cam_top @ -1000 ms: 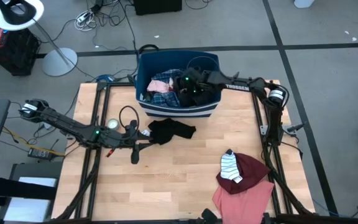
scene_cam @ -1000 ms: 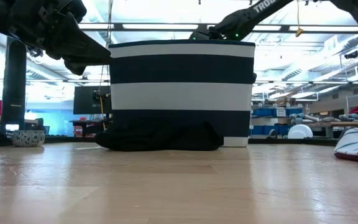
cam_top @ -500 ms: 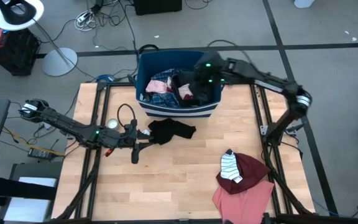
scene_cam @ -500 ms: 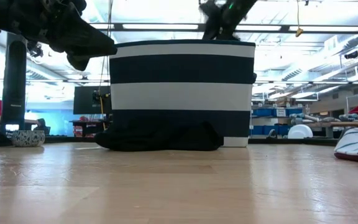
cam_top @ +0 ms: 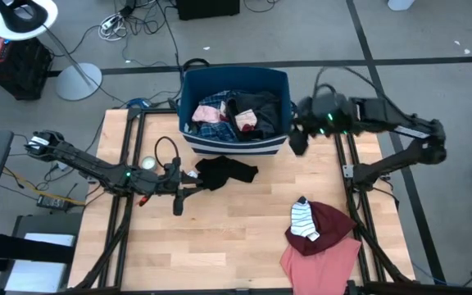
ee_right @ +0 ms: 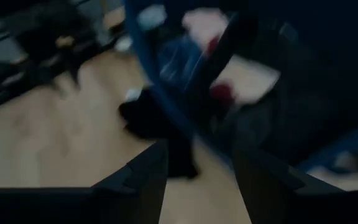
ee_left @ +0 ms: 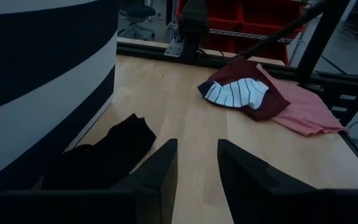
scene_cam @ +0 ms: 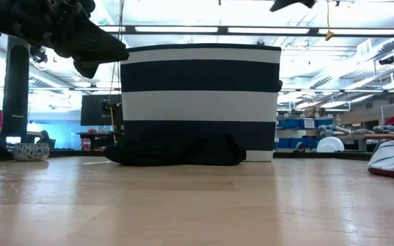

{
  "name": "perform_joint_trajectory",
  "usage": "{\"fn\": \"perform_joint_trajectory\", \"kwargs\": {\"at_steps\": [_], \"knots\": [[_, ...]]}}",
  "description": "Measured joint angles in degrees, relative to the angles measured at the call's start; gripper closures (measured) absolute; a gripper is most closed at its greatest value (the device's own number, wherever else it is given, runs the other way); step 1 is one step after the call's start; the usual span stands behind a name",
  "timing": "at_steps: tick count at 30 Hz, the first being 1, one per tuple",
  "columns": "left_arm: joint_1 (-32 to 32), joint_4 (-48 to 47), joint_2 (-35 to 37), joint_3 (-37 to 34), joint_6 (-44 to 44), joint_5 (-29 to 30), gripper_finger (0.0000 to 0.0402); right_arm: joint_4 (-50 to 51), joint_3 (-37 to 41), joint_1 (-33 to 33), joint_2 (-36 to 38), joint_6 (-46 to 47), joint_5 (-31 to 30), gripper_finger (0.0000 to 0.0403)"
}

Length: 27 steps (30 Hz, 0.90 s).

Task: Sort clothes
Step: Move the white sock and red underwear to the center of the table

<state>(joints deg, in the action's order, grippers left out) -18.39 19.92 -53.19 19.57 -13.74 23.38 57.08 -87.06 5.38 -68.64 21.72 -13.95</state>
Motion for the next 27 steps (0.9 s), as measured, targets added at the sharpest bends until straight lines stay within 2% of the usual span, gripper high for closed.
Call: {"fn": "perform_joint_trajectory", "kwargs": {"at_steps": [6,13,20,27], "knots": [[0.01,-0.07,0.0,0.0,0.0,0.0,0.0282,0.79,13.84,-10.84,8.11,15.27,-1.95,0.0225],[0.01,-0.04,0.0,0.0,-0.01,0.0,0.0282,1.08,31.52,-19.55,12.58,37.78,-1.97,0.0225],[0.0,-0.06,0.0,0.0,-0.03,0.0,0.0282,0.39,43.46,-25.82,10.28,54.36,0.56,0.0225],[0.01,-0.07,0.0,0.0,-0.04,0.0,0.0282,-4.29,46.78,-31.75,4.08,64.01,6.26,0.0225]]}}
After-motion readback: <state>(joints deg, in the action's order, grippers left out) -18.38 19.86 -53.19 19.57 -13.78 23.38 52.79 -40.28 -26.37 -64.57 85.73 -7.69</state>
